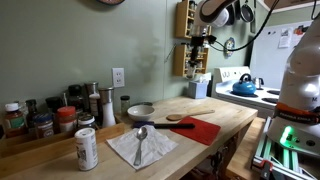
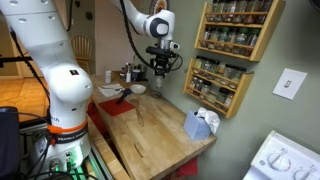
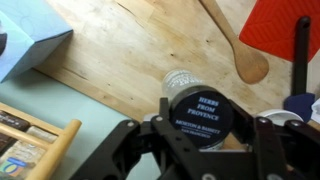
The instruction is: Pick up the third spice bottle from the right on the bottom shelf of the bottom spice rack and put it on the table
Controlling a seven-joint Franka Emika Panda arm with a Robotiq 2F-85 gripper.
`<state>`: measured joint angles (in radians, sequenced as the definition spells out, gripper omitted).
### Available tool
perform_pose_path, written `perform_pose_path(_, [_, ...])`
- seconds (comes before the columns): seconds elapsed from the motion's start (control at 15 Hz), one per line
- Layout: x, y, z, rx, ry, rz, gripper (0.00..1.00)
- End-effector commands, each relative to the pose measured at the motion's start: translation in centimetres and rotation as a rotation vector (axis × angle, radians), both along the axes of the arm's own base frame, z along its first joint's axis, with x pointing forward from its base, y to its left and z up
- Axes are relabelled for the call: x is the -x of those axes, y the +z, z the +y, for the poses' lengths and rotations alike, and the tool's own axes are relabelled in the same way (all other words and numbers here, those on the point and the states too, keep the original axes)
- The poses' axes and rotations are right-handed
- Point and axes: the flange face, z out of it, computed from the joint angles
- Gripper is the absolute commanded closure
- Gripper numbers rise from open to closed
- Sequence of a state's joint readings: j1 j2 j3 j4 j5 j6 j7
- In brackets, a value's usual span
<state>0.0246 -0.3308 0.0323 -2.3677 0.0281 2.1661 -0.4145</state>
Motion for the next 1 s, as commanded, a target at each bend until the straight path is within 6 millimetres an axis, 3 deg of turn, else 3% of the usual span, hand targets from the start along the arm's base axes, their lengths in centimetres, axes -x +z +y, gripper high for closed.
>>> perform_pose_path(0.0, [-2.6, -2.2, 4.0, 0.079, -0.017, 0.007, 0.69])
perform_pose_path(0.2, [-5.4, -3.8, 6.4, 0.056, -0.072, -0.003, 0.69])
perform_pose_path(0.27, [-3.2, -3.0, 5.4, 0.060, -0.042, 0.001, 0.44])
perform_pose_path(0.6, [-5.3, -4.2, 6.2, 0.049, -0.059, 0.009, 0.44])
perform_pose_path(0.67, [-5.4, -4.1, 6.3, 0.048, -0.060, 0.007, 0.69])
perform_pose_path(0.93, [-6.4, -6.3, 9.4, 0.022, -0.012, 0.033, 0.69])
